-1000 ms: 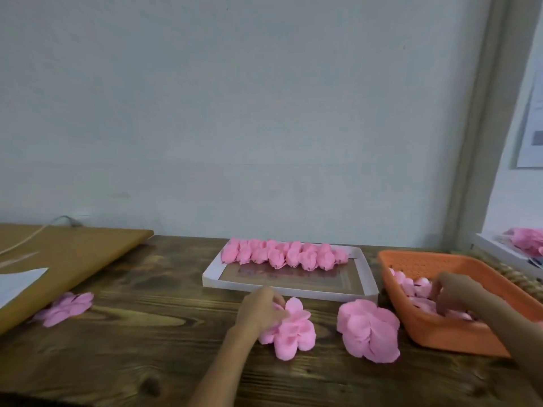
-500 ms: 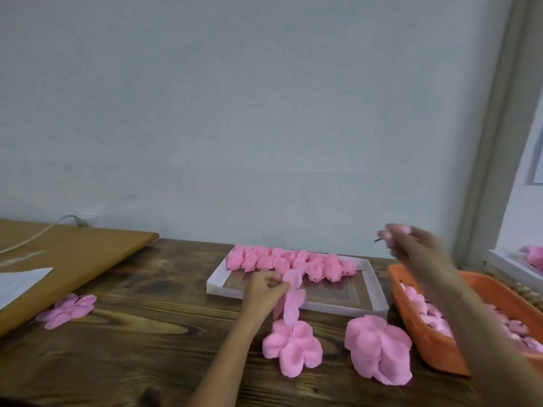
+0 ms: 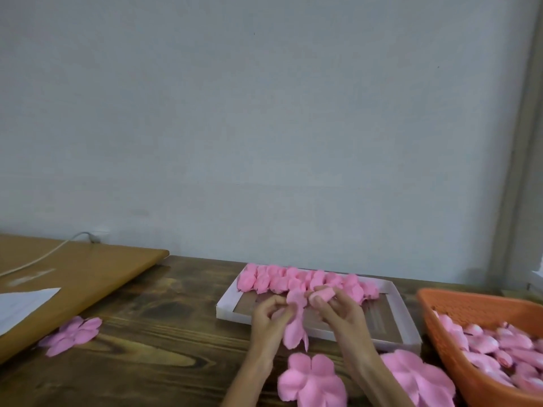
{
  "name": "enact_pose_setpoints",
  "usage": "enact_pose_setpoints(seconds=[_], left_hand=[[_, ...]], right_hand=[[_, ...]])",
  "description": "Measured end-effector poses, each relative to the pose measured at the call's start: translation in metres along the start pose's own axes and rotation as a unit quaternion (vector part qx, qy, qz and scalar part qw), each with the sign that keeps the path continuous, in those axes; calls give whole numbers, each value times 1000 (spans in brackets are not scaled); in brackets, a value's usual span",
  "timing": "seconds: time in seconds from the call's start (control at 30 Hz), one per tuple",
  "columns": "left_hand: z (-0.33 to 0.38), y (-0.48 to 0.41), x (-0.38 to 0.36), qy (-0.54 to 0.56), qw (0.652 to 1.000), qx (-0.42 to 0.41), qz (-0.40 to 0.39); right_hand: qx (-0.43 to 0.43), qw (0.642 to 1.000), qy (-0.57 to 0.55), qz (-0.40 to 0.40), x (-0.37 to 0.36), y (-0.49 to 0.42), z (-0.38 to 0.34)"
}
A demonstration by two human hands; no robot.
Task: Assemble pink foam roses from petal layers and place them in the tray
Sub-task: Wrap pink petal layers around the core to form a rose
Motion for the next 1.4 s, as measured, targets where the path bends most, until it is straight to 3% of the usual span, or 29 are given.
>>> enact_pose_setpoints(seconds=[0.17, 0.4, 1.23, 1.4], left_hand=[[-6, 4, -6, 25, 999, 21, -24], [-15, 7, -4, 63, 995, 76, -31], [-10, 5, -4, 26, 999, -4, -18], [-7, 4, -2, 13, 1000, -14, -7]], right_hand=[[25, 998, 7, -51, -7, 6, 1], [28, 999, 6, -30, 1, 7, 5], [35, 994, 108, -4, 7, 3, 30], [76, 981, 176, -1, 7, 5, 24]])
Point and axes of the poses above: each hand's wrist, its own y-axis away from the middle knuckle, its own x-axis out of the back of the hand, z = x × y, the point moved 6 cm from there along -y, towards the middle knuckle, and after that the axes turned 8 degrees about -y, right-handed, at the moved point
